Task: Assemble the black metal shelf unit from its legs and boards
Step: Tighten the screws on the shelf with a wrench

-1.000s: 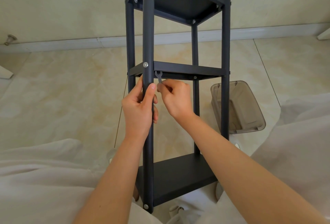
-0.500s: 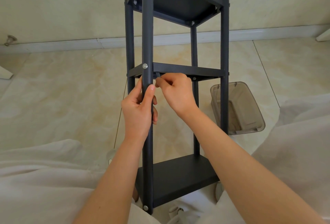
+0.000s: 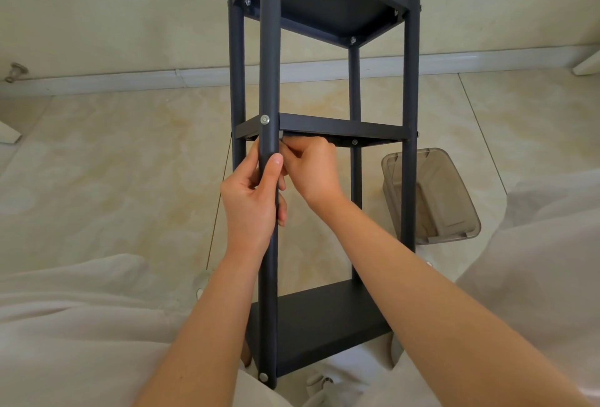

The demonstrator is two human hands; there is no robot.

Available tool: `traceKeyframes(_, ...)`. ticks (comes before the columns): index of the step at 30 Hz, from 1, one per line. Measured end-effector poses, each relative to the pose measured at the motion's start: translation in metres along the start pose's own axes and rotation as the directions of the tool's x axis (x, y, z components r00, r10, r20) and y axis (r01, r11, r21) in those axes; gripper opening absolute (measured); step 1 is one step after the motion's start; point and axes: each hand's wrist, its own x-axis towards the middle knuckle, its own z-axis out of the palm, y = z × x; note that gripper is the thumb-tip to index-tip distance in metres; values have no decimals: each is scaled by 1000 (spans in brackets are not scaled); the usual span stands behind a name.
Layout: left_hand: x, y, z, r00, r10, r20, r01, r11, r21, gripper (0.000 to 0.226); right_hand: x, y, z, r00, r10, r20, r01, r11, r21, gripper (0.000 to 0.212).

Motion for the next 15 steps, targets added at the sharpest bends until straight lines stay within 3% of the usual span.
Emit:
traceKeyframes(5, -1, 2, 1, 1000, 15, 10, -15, 1000, -11, 33, 2, 8, 11, 996, -28, -82, 31, 999, 29, 25)
traceKeyframes(15, -1, 1, 0, 1000, 19, 16, -19, 1000, -4, 32, -14, 18, 0, 992, -70, -103, 66, 997, -44, 29)
